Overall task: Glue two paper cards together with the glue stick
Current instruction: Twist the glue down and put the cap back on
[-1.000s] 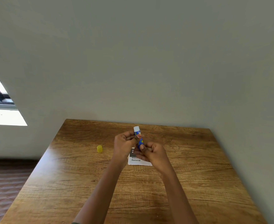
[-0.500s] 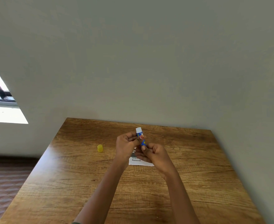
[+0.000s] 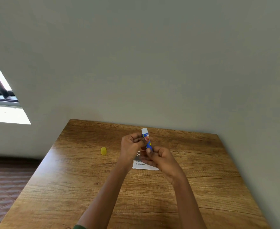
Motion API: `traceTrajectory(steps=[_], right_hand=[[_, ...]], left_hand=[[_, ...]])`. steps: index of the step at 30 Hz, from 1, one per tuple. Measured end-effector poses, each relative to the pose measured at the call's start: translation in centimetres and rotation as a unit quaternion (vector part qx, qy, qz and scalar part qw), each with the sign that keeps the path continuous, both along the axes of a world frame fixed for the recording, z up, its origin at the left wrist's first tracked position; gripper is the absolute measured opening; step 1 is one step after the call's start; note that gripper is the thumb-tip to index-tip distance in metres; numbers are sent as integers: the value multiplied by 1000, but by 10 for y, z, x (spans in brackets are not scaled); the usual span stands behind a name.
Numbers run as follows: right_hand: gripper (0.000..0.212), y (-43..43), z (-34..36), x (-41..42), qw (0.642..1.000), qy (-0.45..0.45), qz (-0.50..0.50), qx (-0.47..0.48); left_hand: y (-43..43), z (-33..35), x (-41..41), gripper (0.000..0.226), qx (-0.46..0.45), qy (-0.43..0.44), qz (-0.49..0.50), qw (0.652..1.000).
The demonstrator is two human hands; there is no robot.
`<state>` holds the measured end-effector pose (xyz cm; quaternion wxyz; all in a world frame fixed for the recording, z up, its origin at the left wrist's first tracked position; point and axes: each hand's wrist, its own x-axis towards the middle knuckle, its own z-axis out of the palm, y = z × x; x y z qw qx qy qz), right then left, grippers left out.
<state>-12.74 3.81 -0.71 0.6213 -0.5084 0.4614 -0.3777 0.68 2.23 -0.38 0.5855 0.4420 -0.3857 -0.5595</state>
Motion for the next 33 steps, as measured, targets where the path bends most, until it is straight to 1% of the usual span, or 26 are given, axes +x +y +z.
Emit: traceTrajectory(steps=[2, 4, 6, 8, 9, 11, 12, 14, 16, 17, 19, 20, 22, 24, 26, 28, 30, 31, 33], right_hand=[[25, 2, 1, 0, 999, -39, -13, 19], [22, 3, 1, 2, 999, -19, -39, 7], [19, 3, 2, 7, 995, 37, -89, -18], [19, 3, 0, 15, 977, 127, -159, -69], [22, 3, 0, 19, 962, 168, -192, -97], [31, 1, -4, 25, 944, 203, -226, -129], [34, 1, -6, 27, 945, 204, -222, -128], [36, -3, -8, 27, 965, 166, -182, -93], [37, -5, -7, 26, 992, 68, -104, -32], [32, -5, -7, 25, 998, 23, -60, -11], [24, -5, -6, 25, 1000, -21, -5, 3], [23, -6, -6, 26, 1000, -26, 0, 3], [20, -7, -6, 28, 1000, -7, -24, -2], [20, -6, -6, 33, 996, 47, -76, -27], [27, -6, -6, 37, 981, 123, -135, -63], [32, -5, -7, 38, 974, 146, -156, -79], [34, -6, -8, 37, 980, 138, -127, -68], [35, -7, -9, 35, 987, 114, -101, -51], [33, -7, -9, 32, 999, 30, -35, -7]], left_hand=[[1, -2, 1, 11, -1, -4, -8, 1000], [1, -3, 0, 9, 4, -8, 0, 1000], [1, -3, -1, 8, 13, -9, 18, 1000], [0, -2, -1, 10, 19, -6, 32, 999], [0, -2, -1, 13, 21, -8, 35, 999], [0, -1, -2, 22, 28, -14, 40, 999], [0, 0, -1, 24, 30, -16, 42, 999], [1, 1, 2, 21, 29, -10, 43, 999], [2, 1, 9, 16, 22, 4, 49, 999], [2, 1, 13, 12, 19, 8, 54, 998], [1, -1, 20, 8, 14, 7, 55, 998], [1, -1, 22, 8, 12, 7, 52, 999], [2, 0, 23, 7, 11, 5, 56, 998], [2, 0, 23, 8, 15, 2, 67, 998], [3, 0, 23, 9, 22, 2, 71, 997], [3, 1, 22, 9, 29, 2, 65, 997], [4, 1, 21, 8, 26, -2, 56, 998], [5, 1, 21, 7, 24, 0, 51, 998], [5, 0, 21, 8, 22, 5, 43, 999]])
